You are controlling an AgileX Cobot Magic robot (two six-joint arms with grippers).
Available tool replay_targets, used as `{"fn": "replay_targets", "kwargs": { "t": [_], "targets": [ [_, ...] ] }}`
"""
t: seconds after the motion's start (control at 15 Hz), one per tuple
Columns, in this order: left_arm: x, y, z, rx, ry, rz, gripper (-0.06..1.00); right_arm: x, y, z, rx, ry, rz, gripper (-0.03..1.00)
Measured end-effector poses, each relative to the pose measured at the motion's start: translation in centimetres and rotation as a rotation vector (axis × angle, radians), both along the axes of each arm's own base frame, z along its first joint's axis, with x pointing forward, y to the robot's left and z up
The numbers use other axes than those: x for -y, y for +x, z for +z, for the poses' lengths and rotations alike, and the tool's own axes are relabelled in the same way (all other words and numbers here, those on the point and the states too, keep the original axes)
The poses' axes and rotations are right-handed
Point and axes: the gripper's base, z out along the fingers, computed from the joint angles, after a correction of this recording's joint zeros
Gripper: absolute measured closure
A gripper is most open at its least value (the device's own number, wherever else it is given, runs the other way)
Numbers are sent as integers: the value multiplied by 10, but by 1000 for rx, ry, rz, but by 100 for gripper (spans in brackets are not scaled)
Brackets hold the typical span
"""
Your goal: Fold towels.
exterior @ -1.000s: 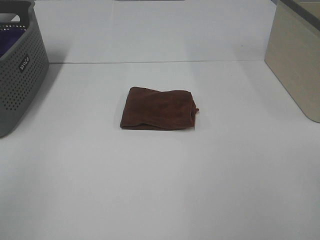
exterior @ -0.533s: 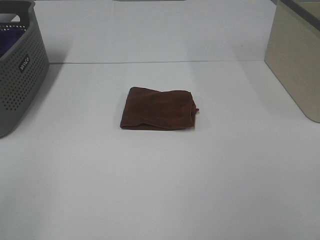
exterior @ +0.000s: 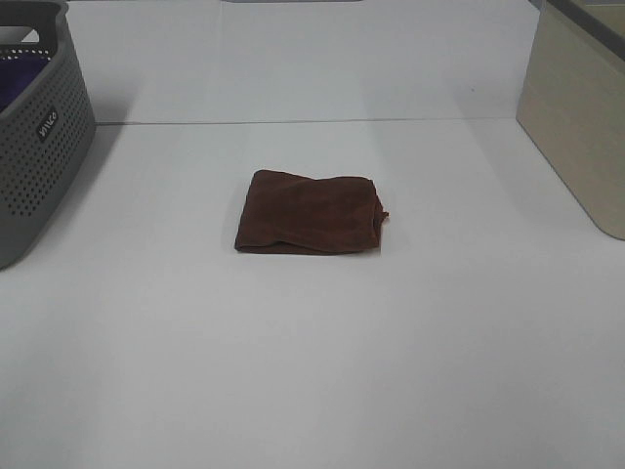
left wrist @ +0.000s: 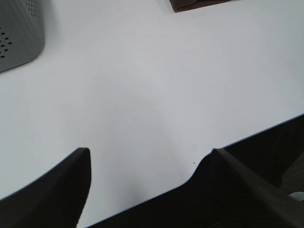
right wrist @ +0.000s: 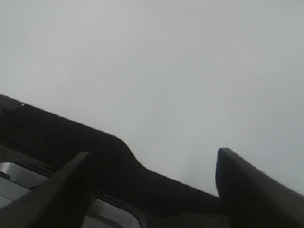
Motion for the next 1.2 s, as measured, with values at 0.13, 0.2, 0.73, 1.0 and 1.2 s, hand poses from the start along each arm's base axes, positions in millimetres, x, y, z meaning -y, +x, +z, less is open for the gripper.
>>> {"fn": "replay_targets", "kwargs": {
  "t": [0.13, 0.2, 0.73, 1.0, 1.2],
  "targets": [
    [0, 0, 0, 0, 0, 0, 28, 0, 0, 0, 0, 0, 0, 28],
    [0, 0, 0, 0, 0, 0, 28, 0, 0, 0, 0, 0, 0, 28],
    [0, 0, 0, 0, 0, 0, 28, 1, 1, 0, -1, 5, -33, 28],
    [-4, -8, 2, 66, -10, 90, 28, 11, -7, 3, 76, 23, -240, 28],
    [-6, -25, 4, 177, -23, 124, 28, 14, -29, 7, 229, 45, -317, 28]
  ]
}}
